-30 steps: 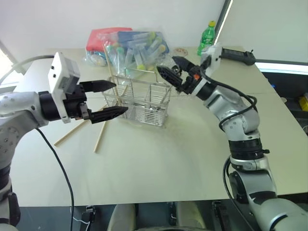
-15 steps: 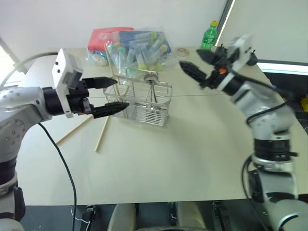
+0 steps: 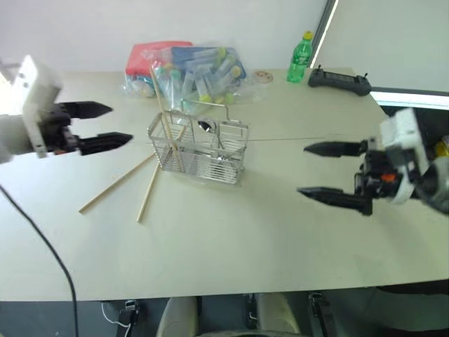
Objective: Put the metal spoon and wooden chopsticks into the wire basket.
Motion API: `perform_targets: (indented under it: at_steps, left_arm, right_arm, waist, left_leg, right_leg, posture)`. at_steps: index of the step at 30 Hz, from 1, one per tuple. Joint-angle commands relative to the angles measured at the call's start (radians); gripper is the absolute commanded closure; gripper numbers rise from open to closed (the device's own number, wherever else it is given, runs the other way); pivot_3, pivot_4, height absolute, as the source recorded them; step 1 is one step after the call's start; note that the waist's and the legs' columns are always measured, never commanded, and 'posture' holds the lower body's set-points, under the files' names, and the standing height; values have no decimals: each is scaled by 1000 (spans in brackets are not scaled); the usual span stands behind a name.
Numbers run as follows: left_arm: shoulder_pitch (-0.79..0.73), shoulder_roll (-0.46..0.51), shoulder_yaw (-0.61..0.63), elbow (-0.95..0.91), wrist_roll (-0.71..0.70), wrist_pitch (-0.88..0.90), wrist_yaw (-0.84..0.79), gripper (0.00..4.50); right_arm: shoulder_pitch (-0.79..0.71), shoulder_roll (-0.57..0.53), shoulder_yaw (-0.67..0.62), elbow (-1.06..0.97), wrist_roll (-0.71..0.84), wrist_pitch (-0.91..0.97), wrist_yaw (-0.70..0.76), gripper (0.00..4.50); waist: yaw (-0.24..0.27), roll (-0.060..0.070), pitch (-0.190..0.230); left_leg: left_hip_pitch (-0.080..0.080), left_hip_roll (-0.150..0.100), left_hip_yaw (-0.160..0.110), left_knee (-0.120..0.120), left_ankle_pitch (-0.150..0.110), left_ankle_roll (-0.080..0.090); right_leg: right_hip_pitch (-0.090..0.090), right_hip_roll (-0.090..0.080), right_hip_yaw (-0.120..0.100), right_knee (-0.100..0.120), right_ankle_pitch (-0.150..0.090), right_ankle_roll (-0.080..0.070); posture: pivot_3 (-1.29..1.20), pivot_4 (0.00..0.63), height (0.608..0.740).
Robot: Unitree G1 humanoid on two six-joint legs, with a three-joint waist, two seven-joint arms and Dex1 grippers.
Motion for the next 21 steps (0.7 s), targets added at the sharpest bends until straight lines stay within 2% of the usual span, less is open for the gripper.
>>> perform_targets:
  at_steps: [1,4,8,11,16,21]
  left_arm:
    - [1,41,-44,118,123,-116,-64,0]
    - [-24,27,-133,260,232,-205,-110,0]
    - [-159,-47,-283,450,387,-308,-156,0]
    - [-301,-141,-378,617,497,-379,-172,0]
    - [-523,-315,-483,933,660,-508,-143,0]
    - [-629,-422,-527,1140,767,-602,-109,0]
  right_arm:
    - [52,28,12,-81,-36,-38,-55,11]
    - [69,69,18,-100,-17,-31,-120,11]
    - [51,99,32,-100,-11,-24,-188,11]
    - [49,111,40,-104,-7,-25,-212,11]
    - [56,131,51,-129,2,-22,-268,11]
    - [96,135,28,-174,25,-15,-312,11]
  waist:
    - [1,0,0]
    - [4,0,0]
    - [25,-2,-1]
    - [46,-4,-2]
    - [50,-6,-3]
    - [42,-7,-3]
  left_leg:
    - [0,0,0,0,0,0]
    - [-1,0,1,0,0,0]
    - [-2,0,2,0,0,0]
    - [-3,0,1,0,0,0]
    - [-4,-1,2,1,0,0]
    - [-3,0,2,1,0,1]
  right_leg:
    - [0,0,0,0,0,0]
    - [0,-1,0,-1,0,0]
    - [-2,-1,0,-1,2,-4]
    - [-1,0,0,-1,2,-4]
    - [0,0,0,-1,4,0]
    - [-1,0,0,0,4,2]
  posture:
    - [0,150,691]
    - [0,150,691]
    - [0,150,691]
    - [0,150,691]
    - [0,150,691]
    - [0,150,691]
